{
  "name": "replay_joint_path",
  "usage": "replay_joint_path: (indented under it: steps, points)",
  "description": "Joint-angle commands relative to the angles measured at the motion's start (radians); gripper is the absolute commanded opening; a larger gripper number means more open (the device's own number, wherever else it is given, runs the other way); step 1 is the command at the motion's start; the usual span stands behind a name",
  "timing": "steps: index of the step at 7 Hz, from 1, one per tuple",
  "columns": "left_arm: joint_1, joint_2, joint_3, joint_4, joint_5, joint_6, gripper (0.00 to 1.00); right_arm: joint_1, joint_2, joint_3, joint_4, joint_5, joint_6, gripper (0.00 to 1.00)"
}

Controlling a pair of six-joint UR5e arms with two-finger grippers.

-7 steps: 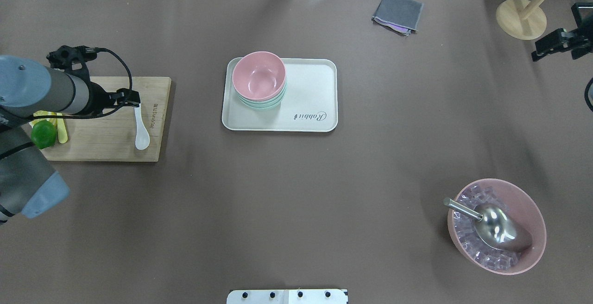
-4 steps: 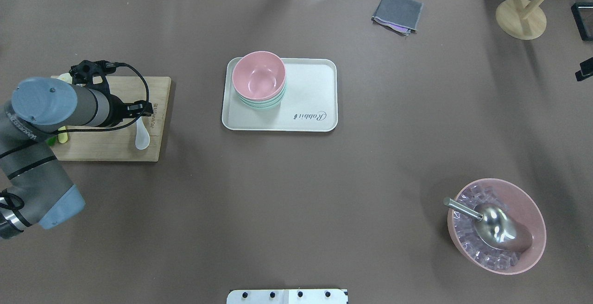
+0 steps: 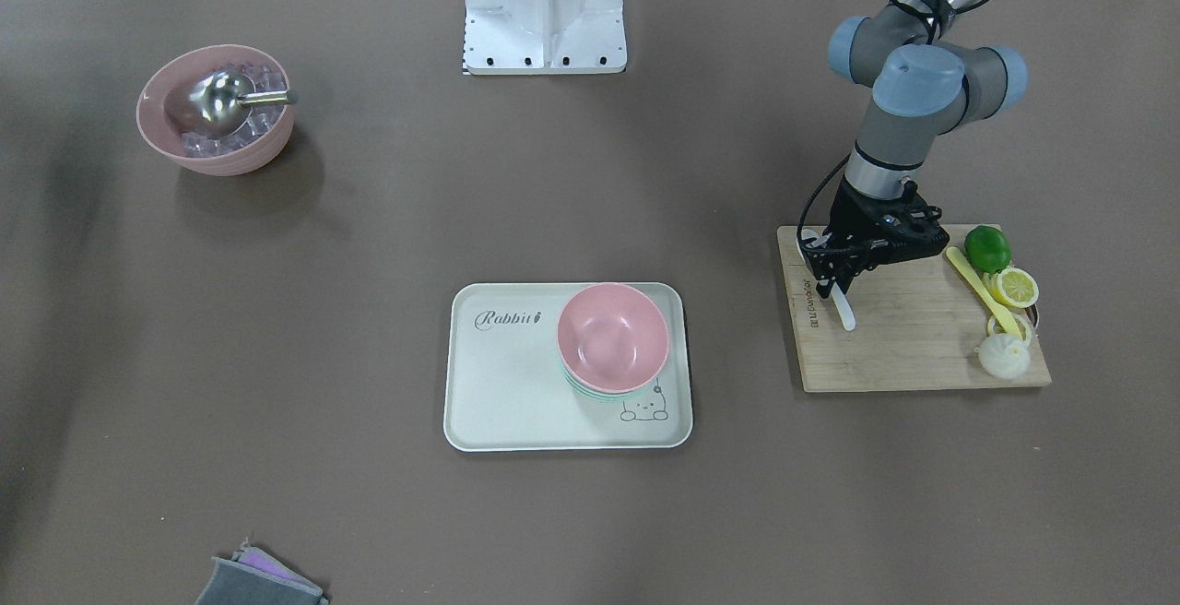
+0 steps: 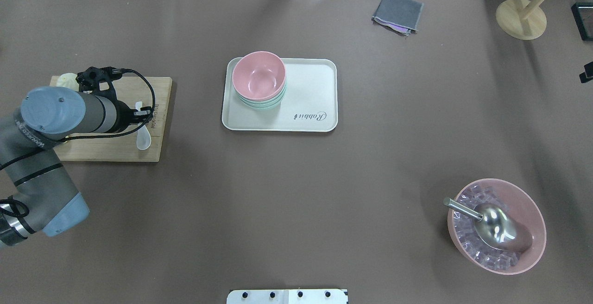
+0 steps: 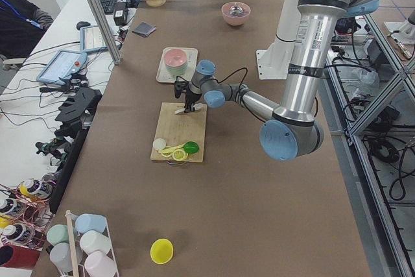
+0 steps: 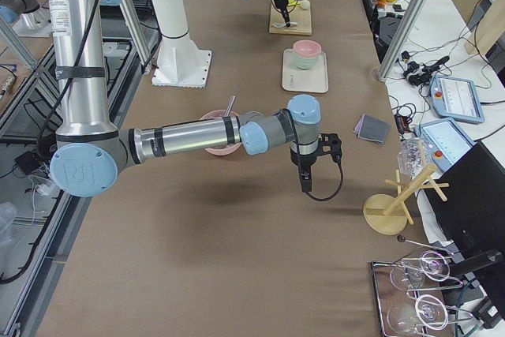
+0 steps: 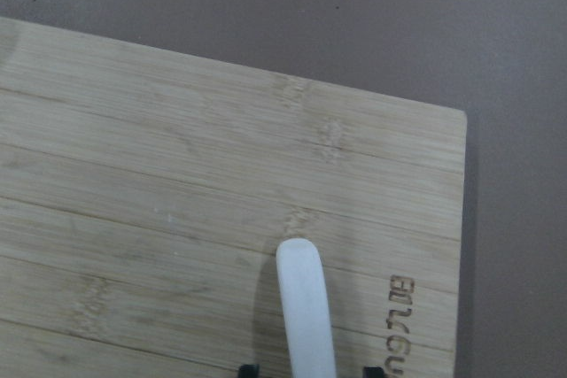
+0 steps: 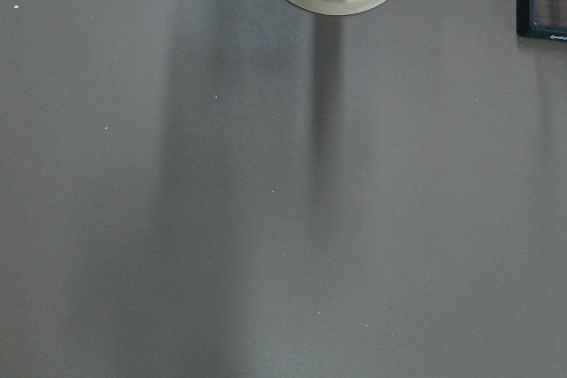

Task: Stack pink bowl on green and place spoon
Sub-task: 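Lower the left gripper onto the white spoon handle and close it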

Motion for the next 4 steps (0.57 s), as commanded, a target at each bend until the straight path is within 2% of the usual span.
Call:
replay_joint_path:
  steps: [1,4]
  points:
    - [-0.001,0.001,-0.009,0.002,0.001,0.001,0.0,0.0,0.001,0.0,0.0,0.0,0.001,1.0]
    - [-0.02,-0.049,-0.047,0.02,0.016,-0.054,0.0,0.0,-0.033,-0.011,0.0,-0.004,-0.005,1.0]
